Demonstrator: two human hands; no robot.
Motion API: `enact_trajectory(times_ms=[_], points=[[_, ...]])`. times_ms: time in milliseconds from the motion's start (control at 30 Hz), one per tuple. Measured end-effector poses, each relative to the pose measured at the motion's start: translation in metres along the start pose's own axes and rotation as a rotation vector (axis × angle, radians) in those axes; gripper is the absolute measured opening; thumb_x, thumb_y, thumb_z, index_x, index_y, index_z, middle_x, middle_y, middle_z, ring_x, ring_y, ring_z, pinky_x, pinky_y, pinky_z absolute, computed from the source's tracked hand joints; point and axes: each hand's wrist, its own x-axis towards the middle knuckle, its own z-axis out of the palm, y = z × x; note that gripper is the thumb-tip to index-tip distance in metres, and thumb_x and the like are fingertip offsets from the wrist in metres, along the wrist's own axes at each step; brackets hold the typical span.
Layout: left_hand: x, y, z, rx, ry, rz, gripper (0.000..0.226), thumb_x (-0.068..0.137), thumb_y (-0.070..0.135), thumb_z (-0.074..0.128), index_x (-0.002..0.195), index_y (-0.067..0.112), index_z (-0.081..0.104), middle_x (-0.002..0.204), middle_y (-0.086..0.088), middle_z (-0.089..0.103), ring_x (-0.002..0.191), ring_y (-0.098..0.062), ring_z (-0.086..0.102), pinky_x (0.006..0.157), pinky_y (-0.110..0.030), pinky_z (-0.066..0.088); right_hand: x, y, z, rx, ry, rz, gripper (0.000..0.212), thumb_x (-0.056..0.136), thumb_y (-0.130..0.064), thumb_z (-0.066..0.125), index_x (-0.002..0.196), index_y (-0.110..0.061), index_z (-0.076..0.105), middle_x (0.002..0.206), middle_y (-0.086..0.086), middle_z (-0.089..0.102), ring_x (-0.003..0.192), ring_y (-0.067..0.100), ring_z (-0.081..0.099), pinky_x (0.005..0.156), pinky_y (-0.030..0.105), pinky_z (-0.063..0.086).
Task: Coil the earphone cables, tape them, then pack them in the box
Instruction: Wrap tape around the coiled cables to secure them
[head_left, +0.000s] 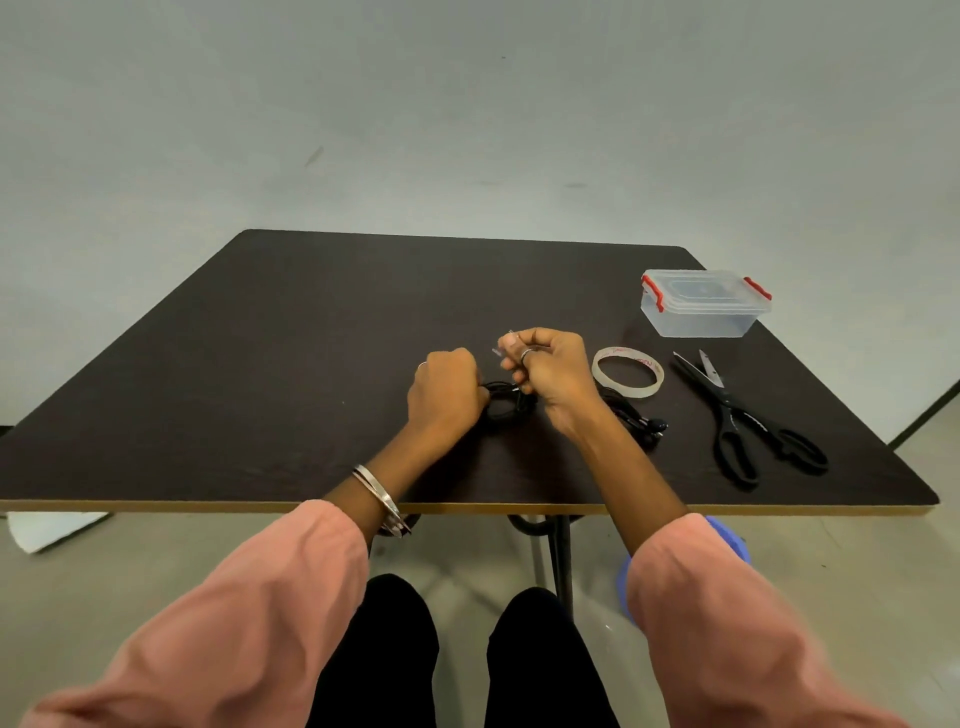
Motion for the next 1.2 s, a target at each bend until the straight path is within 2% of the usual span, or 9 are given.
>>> enact_trajectory(times_ms=[200,333,433,533,700,833,900,1067,1200], points=[[0.002,-0.007,0.001,-0.238,-0.019,0.072,0.012,0.088,0.017,0.067,0.097,0.01,0.073,0.086,-0.006,0.072,0.082,-0.018,0.067,0.075,-0.032,0.054,-0.005,0.01,-0.002,-0.039,-0.035,-0.095,0.013,0.093,-0.009,0.058,0.094,-0.004,0.07,0.078,0.01,0.067,0.065,0.009,0.06,0.056,0.018,0.051],[0.005,-0.01,-0.005,-0.521,-0.111,-0.014,0.009,0.084,0.012,0.072,0.092,0.012,0.076,0.084,-0.001,0.073,0.082,-0.01,0.067,0.075,-0.021,0.051,-0.004,0.019,-0.005,-0.129,-0.047,-0.198,0.014,0.093,-0.009,0.058,0.093,-0.01,0.072,0.082,0.006,0.071,0.069,0.009,0.064,0.062,0.023,0.054],[0.006,-0.015,-0.006,-0.77,-0.174,-0.123,0.012,0.081,0.01,0.074,0.09,0.016,0.077,0.088,0.0,0.075,0.093,-0.013,0.068,0.088,-0.03,0.053,-0.005,0.024,-0.006,-0.168,-0.054,-0.284,0.014,0.093,-0.01,0.059,0.091,-0.014,0.072,0.081,0.004,0.072,0.069,0.009,0.064,0.062,0.024,0.054],[0.006,-0.015,-0.009,-0.921,-0.206,-0.189,0.01,0.081,0.005,0.072,0.087,0.012,0.076,0.085,-0.006,0.076,0.092,-0.019,0.069,0.092,-0.036,0.053,-0.007,0.026,-0.007,-0.163,-0.06,-0.343,0.014,0.093,-0.012,0.06,0.093,-0.015,0.073,0.082,0.002,0.072,0.071,0.009,0.064,0.063,0.025,0.054],[0.004,-0.012,-0.014,-1.121,-0.26,-0.255,0.007,0.081,0.001,0.07,0.087,0.002,0.074,0.084,-0.012,0.075,0.086,-0.02,0.07,0.084,-0.031,0.054,-0.009,0.027,-0.007,-0.161,-0.036,-0.391,0.012,0.09,-0.015,0.064,0.096,-0.015,0.074,0.09,0.002,0.072,0.079,0.009,0.066,0.064,0.023,0.053],[0.003,-0.008,-0.015,-1.234,-0.287,-0.305,0.005,0.08,0.0,0.07,0.084,0.002,0.073,0.076,-0.008,0.074,0.08,-0.017,0.07,0.071,-0.024,0.056,-0.008,0.03,-0.007,-0.187,-0.005,-0.441,0.011,0.089,-0.013,0.066,0.093,-0.017,0.075,0.092,0.002,0.071,0.087,0.012,0.067,0.078,0.033,0.057],[0.003,-0.007,-0.014,-1.26,-0.297,-0.317,0.004,0.08,0.0,0.07,0.083,0.001,0.073,0.075,-0.009,0.074,0.079,-0.017,0.07,0.071,-0.024,0.055,-0.009,0.031,-0.008,-0.205,-0.002,-0.453,0.011,0.088,-0.012,0.066,0.092,-0.017,0.075,0.092,0.002,0.07,0.088,0.013,0.067,0.081,0.035,0.056],[0.002,-0.004,-0.016,-1.31,-0.304,-0.35,0.004,0.082,-0.001,0.068,0.084,-0.002,0.071,0.072,-0.009,0.073,0.073,-0.014,0.07,0.066,-0.022,0.056,-0.013,0.028,-0.012,-0.255,-0.024,-0.492,0.014,0.089,-0.01,0.064,0.097,-0.013,0.075,0.091,0.001,0.064,0.086,0.009,0.063,0.081,0.029,0.054],[0.002,-0.003,-0.017,-1.343,-0.302,-0.388,0.007,0.084,-0.003,0.066,0.089,-0.006,0.069,0.07,-0.009,0.073,0.066,-0.012,0.07,0.061,-0.02,0.056,-0.015,0.029,-0.018,-0.293,-0.085,-0.513,0.019,0.088,-0.011,0.065,0.104,-0.017,0.073,0.093,0.006,0.058,0.087,0.014,0.058,0.082,0.033,0.053]])
